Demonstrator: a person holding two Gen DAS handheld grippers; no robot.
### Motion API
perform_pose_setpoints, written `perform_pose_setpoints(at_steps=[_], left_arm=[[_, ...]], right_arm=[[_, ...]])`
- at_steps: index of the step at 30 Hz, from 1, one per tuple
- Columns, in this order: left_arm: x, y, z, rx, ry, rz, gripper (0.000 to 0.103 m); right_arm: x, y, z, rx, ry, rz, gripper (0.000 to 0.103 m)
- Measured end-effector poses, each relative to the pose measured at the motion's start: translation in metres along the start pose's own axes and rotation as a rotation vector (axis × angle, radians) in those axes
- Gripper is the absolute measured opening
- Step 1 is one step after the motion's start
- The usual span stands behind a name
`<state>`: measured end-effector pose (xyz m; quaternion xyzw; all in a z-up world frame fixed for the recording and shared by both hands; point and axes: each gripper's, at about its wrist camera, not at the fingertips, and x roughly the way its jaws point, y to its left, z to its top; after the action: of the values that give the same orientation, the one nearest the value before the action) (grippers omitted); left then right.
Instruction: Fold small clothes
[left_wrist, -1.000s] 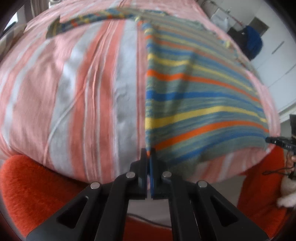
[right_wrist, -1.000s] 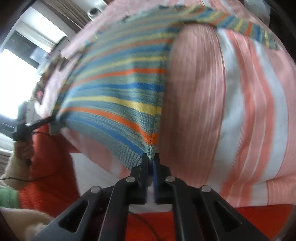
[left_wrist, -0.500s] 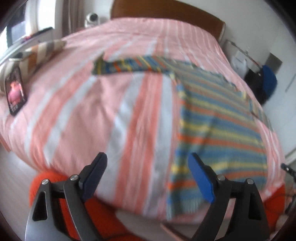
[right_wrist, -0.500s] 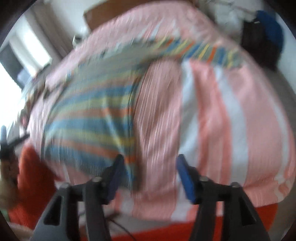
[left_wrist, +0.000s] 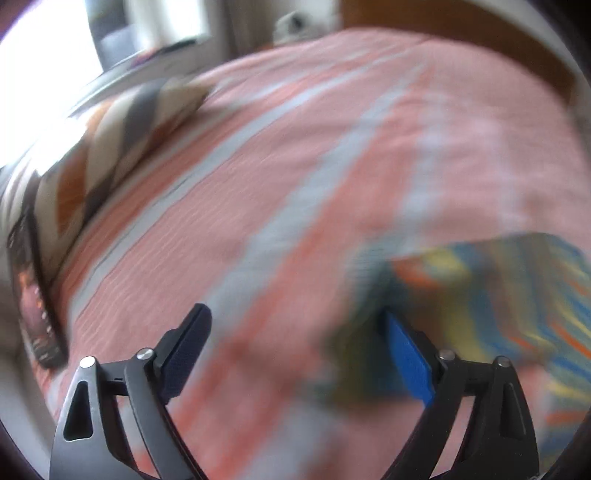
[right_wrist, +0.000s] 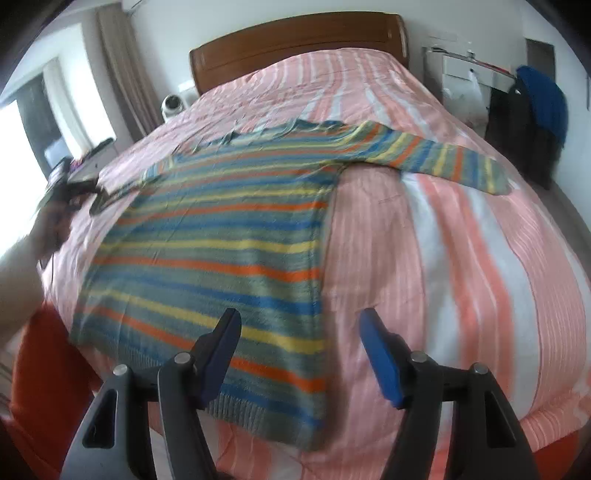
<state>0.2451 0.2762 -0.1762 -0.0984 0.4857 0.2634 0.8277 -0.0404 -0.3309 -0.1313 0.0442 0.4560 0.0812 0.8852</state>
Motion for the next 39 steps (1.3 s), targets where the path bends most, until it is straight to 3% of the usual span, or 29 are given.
perform_pose_setpoints(at_steps=[3, 4, 6, 10, 14, 17, 23, 30, 34, 39], left_arm=[[0.000, 0.041, -0.004, -0.154, -0.024, 0.003, 0.092], [-0.005, 0.053, -0.009, -0.182, -0.033, 0.027, 0.092], [-0.019, 0.068, -0.020, -0.185, -0.048, -0.003, 0.092], [-0.064, 0.073, -0.057, -0.114, -0.074, -0.144, 0.094], [-0.103, 0.036, -0.090, 0.025, -0.060, -0.329, 0.098], [-0.121, 0.009, -0.119, 0.099, -0.065, -0.396, 0.100], [-0.103, -0.017, -0.157, 0.131, -0.031, -0.346, 0.100], [-0.107, -0.033, -0.178, 0.193, -0.106, -0.232, 0.102], [-0.104, -0.033, -0.181, 0.197, -0.126, -0.225, 0.103], [-0.104, -0.032, -0.183, 0.199, -0.139, -0.225, 0.103]], right_arm=[[-0.001, -0.003, -0.003, 0.012, -0.003, 0.001, 0.066], [-0.002, -0.006, -0.004, 0.021, -0.011, -0.002, 0.066], [-0.004, -0.013, -0.003, 0.055, -0.031, 0.001, 0.066], [-0.001, -0.022, 0.003, 0.097, -0.060, 0.012, 0.066], [-0.002, -0.022, 0.007, 0.105, -0.073, 0.014, 0.066], [-0.008, -0.026, 0.006, 0.116, -0.092, -0.007, 0.066], [-0.003, -0.044, 0.017, 0.090, -0.105, -0.110, 0.066], [0.038, -0.073, 0.043, 0.083, -0.114, -0.205, 0.069], [0.064, -0.082, 0.035, 0.122, -0.082, -0.237, 0.069], [0.068, -0.087, 0.028, 0.121, -0.105, -0.236, 0.078]])
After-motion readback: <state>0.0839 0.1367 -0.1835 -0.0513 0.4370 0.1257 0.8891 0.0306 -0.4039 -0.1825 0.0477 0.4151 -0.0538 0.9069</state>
